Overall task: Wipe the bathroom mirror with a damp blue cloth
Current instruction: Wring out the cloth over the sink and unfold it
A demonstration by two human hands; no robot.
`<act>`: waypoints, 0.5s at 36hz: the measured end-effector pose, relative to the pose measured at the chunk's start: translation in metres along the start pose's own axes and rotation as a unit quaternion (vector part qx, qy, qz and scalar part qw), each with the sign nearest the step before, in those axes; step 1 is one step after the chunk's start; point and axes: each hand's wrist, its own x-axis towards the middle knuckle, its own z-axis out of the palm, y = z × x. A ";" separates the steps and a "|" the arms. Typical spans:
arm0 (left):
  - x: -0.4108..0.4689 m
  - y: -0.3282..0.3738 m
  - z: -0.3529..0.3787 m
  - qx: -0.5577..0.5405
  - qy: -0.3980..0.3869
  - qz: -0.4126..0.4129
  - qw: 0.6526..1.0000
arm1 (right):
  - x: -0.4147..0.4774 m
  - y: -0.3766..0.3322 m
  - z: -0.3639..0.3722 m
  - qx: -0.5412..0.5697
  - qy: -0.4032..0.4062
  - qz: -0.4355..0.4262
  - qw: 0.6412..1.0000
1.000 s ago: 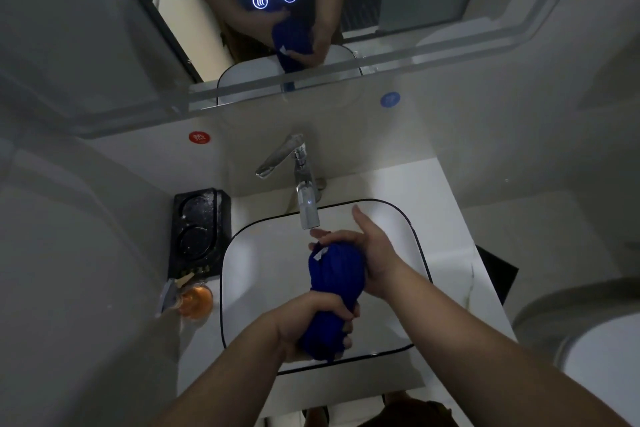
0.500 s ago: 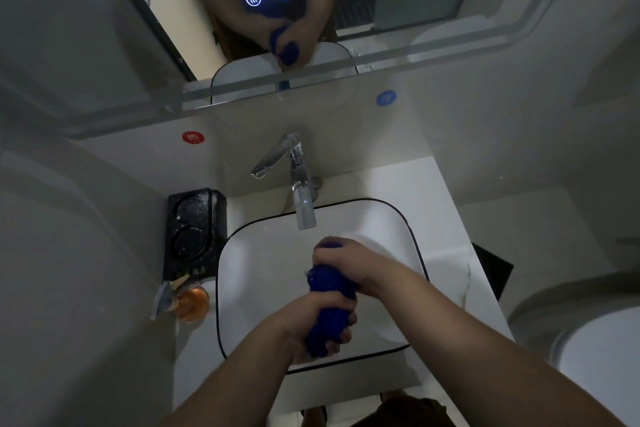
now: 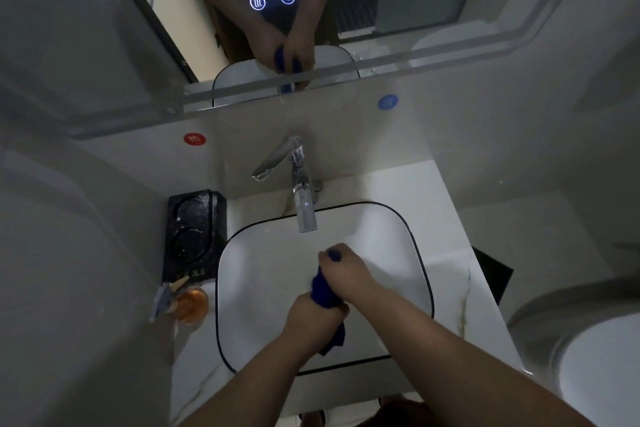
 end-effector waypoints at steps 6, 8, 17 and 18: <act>-0.028 0.005 -0.033 -0.205 -0.264 -0.035 0.942 | -0.010 -0.006 -0.058 0.321 -0.274 0.061 0.904; -0.032 0.010 -0.036 -0.286 -0.357 -0.049 0.888 | -0.014 -0.007 -0.063 0.382 -0.340 0.049 0.858; -0.031 0.024 -0.014 -0.427 -0.570 -0.036 0.701 | -0.028 -0.033 -0.045 0.434 -0.440 -0.013 0.786; -0.030 0.023 -0.014 -0.420 -0.556 -0.035 0.716 | -0.028 -0.033 -0.046 0.427 -0.426 0.001 0.798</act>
